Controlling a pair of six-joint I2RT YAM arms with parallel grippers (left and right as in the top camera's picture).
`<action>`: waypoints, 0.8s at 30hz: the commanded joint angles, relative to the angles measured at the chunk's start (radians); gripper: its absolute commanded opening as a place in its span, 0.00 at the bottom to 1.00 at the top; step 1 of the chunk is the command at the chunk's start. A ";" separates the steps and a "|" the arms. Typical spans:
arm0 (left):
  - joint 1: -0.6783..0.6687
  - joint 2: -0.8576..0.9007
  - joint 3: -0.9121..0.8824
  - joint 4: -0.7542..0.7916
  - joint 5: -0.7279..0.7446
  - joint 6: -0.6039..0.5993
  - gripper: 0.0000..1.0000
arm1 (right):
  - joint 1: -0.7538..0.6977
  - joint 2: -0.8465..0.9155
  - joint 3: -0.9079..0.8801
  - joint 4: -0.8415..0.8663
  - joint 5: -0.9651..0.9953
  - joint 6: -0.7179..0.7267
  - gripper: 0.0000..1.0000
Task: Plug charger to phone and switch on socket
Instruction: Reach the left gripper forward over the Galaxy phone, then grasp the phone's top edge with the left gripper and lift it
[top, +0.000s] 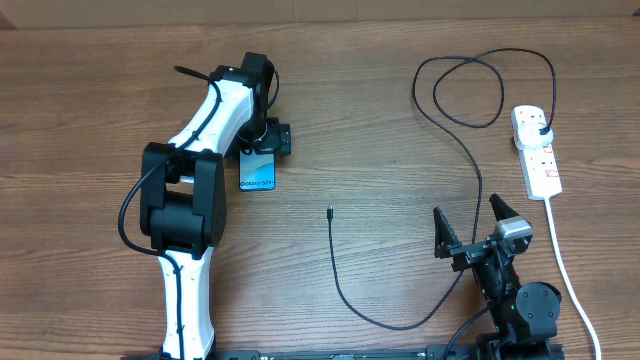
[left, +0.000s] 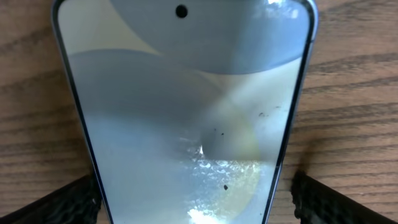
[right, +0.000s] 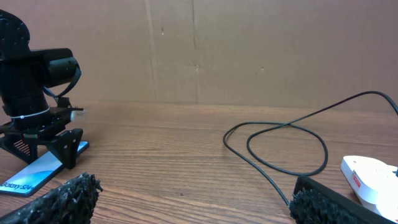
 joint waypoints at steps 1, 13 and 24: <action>0.004 0.042 -0.045 0.013 -0.019 0.052 0.95 | -0.003 -0.008 -0.010 0.003 0.006 0.006 1.00; 0.004 0.042 -0.089 -0.006 0.013 0.042 0.99 | -0.003 -0.008 -0.010 0.003 0.006 0.006 1.00; 0.003 0.042 -0.174 0.019 0.034 0.033 0.98 | -0.003 -0.008 -0.010 0.003 0.006 0.006 1.00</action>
